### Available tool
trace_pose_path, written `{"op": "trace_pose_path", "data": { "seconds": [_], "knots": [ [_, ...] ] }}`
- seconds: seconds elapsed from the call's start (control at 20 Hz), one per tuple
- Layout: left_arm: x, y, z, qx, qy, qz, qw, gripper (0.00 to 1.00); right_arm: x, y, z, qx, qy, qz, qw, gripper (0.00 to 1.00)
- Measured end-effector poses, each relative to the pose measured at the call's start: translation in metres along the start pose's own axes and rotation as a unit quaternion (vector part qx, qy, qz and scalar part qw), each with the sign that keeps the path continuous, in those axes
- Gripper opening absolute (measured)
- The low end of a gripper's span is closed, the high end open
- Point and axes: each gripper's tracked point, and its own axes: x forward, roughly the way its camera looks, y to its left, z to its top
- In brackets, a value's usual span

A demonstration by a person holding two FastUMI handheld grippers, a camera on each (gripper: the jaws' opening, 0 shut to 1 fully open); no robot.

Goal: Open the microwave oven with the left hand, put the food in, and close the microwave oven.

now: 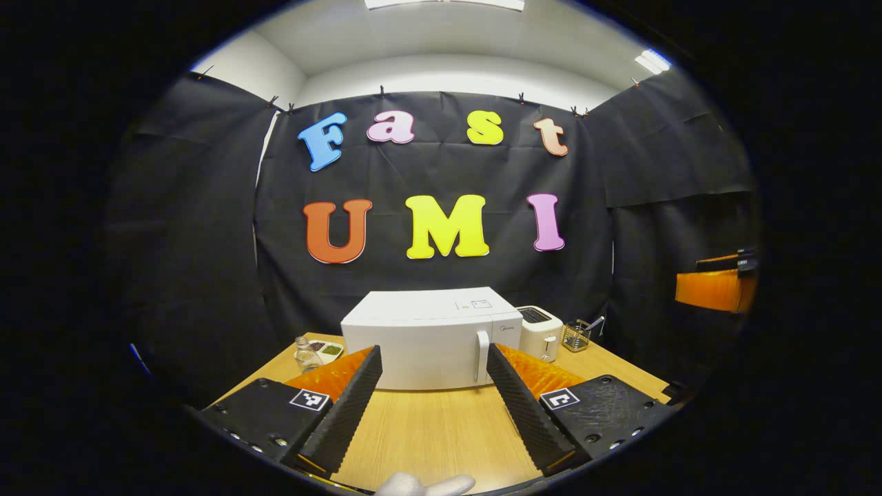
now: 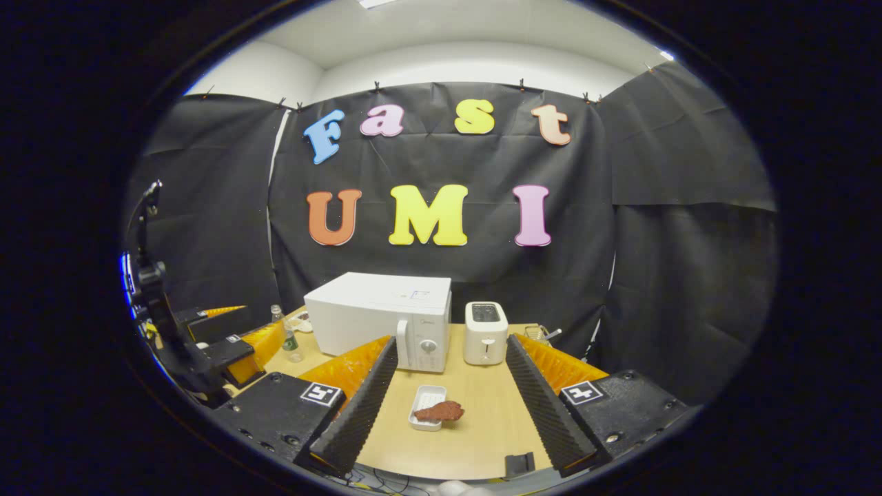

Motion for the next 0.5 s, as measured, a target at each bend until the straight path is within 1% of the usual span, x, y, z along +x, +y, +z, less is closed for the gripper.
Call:
{"op": "trace_pose_path", "data": {
  "seconds": [0.1, 0.2, 0.25, 0.3, 0.35, 0.4, 0.5],
  "knots": [
    [0.032, -0.028, -0.021, -0.014, 0.01, -0.017, 1.0, 0.95, 0.011, -0.022, 0.008, 0.003, 0.001, -0.01, 1.0, 1.0],
    [0.07, -0.043, -0.039, -0.009, 0.015, -0.015, 1.0, 0.95, 0.024, -0.042, 0.012, 0.002, 0.004, -0.017, 1.0, 1.0],
    [0.089, -0.051, -0.051, -0.006, 0.02, -0.015, 1.0, 0.95, 0.031, -0.052, 0.012, -0.002, 0.01, -0.019, 1.0, 0.91],
    [0.109, -0.06, -0.061, -0.001, 0.019, -0.016, 1.0, 0.95, 0.038, -0.062, 0.01, -0.006, 0.016, -0.022, 1.0, 1.0],
    [0.128, -0.067, -0.074, -0.001, 0.022, -0.016, 1.0, 0.95, 0.044, -0.072, 0.009, -0.01, 0.023, -0.025, 0.999, 1.0],
    [0.147, -0.074, -0.087, 0.0, 0.03, -0.015, 0.999, 0.95, 0.051, -0.082, 0.008, -0.013, 0.029, -0.028, 0.999, 0.91],
    [0.183, -0.082, -0.106, 0.006, 0.037, -0.011, 0.999, 0.95, 0.063, -0.102, 0.005, -0.013, 0.037, -0.038, 0.999, 0.91]
  ]
}}
